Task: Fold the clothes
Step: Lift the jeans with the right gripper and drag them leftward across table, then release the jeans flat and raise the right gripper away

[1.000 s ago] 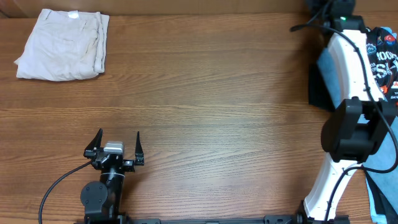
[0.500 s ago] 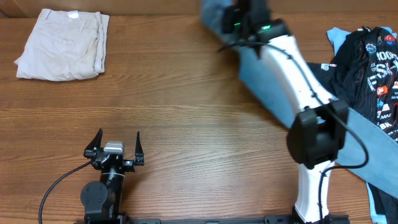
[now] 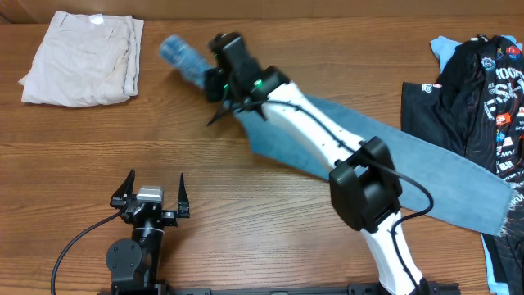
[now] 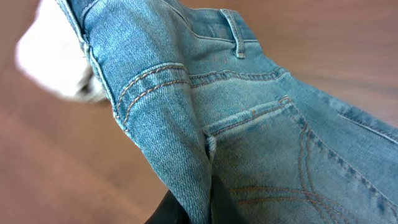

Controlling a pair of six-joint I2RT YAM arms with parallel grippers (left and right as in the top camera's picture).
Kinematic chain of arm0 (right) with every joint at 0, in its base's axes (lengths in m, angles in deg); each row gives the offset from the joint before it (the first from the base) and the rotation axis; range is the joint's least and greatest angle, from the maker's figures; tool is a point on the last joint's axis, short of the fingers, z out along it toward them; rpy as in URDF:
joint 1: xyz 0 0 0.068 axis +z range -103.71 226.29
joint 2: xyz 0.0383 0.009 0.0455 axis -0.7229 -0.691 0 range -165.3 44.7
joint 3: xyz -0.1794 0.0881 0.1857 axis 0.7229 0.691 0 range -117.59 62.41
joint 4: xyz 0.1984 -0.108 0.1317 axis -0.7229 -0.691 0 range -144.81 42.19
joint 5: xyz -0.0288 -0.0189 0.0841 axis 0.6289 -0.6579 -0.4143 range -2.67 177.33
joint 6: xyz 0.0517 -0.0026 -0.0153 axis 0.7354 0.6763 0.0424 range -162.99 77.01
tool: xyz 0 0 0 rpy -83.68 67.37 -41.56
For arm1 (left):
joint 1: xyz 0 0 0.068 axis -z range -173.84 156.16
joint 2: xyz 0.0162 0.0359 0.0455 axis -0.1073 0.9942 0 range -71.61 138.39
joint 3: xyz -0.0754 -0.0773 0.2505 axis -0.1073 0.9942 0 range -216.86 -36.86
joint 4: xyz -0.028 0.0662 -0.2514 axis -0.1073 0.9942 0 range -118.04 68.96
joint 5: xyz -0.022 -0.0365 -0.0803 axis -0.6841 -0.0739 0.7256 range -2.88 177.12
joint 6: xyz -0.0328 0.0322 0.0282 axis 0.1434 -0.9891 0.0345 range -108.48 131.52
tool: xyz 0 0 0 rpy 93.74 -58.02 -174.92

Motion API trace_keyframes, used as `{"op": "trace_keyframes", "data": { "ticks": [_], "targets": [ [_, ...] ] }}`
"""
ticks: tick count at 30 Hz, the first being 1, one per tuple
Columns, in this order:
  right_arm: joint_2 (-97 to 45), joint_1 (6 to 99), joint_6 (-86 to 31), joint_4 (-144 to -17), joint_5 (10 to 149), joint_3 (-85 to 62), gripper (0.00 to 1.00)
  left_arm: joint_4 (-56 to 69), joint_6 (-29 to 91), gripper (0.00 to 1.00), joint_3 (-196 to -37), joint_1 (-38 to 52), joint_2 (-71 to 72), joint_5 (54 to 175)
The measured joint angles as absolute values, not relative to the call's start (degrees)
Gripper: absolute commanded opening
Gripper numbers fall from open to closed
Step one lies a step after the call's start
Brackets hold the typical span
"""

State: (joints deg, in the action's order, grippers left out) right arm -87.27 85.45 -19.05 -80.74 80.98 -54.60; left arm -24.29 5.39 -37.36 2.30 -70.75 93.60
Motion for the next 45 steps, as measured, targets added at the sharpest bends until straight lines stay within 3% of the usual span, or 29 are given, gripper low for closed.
{"op": "trace_keyframes", "data": {
  "ticks": [15, 18, 22, 25, 33, 37, 45],
  "targets": [
    [-87.27, 97.91, -16.40, -83.62, 77.53, -54.60, 0.06, -24.29, 5.39, 1.00, -37.36, 2.30, -70.75, 93.60],
    [-87.27, 98.87, -16.19, -83.45, 76.39, -54.60, 0.16, -24.29, 5.39, 1.00, -37.36, 2.30, -70.75, 93.60],
    [-87.27, 100.05, -15.60, -83.38, 74.60, -54.60, 0.49, -24.29, 5.41, 1.00, -37.36, 2.30, -70.75, 93.60],
    [-87.27, 101.10, -16.05, -83.03, 73.79, -54.67, 0.56, -24.29, 5.39, 1.00, -37.36, 2.30, -70.75, 93.60],
    [-87.24, 101.12, -19.68, -81.74, 76.24, -54.91, 0.61, -24.29, 5.39, 1.00, -37.36, 2.30, -70.75, 93.60],
    [-86.78, 98.69, -23.66, -77.55, 78.77, -54.93, 0.58, -24.29, 5.41, 1.00, -37.36, 2.30, -70.75, 93.60],
    [-85.74, 90.34, -29.80, -68.13, 75.30, -55.56, 0.14, -24.27, 5.41, 1.00, -37.36, 2.30, -70.75, 93.60]
  ]
}}
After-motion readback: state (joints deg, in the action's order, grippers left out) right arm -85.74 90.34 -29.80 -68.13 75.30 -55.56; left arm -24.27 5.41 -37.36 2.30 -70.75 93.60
